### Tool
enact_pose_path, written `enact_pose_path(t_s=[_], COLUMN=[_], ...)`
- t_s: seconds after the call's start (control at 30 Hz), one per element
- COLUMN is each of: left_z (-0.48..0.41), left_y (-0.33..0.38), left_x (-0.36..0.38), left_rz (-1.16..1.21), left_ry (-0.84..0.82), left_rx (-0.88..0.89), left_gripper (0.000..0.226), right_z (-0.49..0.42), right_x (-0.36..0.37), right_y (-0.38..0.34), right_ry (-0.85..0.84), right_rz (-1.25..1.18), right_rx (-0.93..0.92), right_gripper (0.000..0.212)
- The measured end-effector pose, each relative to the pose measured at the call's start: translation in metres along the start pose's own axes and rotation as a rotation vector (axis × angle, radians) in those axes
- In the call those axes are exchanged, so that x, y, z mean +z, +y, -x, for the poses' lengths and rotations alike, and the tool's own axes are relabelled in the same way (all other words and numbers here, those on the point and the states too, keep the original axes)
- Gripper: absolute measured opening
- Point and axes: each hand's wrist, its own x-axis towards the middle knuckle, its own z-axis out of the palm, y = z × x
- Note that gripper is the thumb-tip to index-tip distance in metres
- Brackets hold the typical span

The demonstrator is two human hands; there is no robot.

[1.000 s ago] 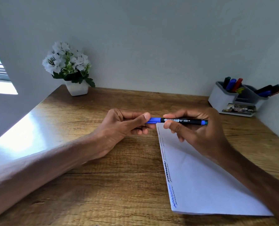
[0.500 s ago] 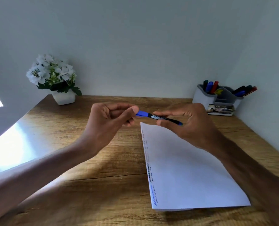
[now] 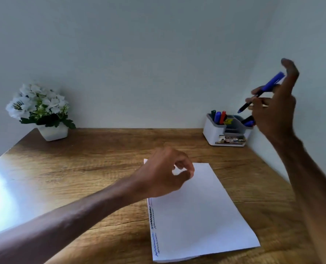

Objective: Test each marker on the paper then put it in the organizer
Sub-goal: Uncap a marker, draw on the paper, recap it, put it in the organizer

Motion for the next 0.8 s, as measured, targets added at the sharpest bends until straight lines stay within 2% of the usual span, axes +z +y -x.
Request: enact_pose_path(t_s=[0.2, 0.33, 0.47, 0.73, 0.8], left_z=[0.004, 0.004, 0.005, 0.005, 0.005], left_y=[-0.008, -0.008, -0.007, -0.009, -0.009], left_x=[0.002, 0.002, 0.002, 0.003, 0.003], left_rz=[-0.029, -0.026, -0.024, -0.041, -0.062], left_ry=[-0.050, -0.068, -0.068, -0.096, -0.090], left_rx=[-0.024, -0.018, -0.014, -0.032, -0.029], left_gripper=[0.013, 0.014, 0.014, 0.013, 0.014], right_z=[-0.016, -0.011, -0.005, -0.019, -0.018], right_x=[0.006, 0.012, 0.014, -0.015, -0.014], right_y=[0.050, 0.078, 0.087, 0.058, 0.059], right_ry=[-0.116, -0.168, -0.198, 0.156, 0.167], right_rz=[0.166, 0.255, 0.325, 0.325, 0.401], right_rx=[0.089, 0.053, -0.012, -0.203, -0.205], right_gripper=[0.044, 0.022, 0.022, 0.027, 0.027])
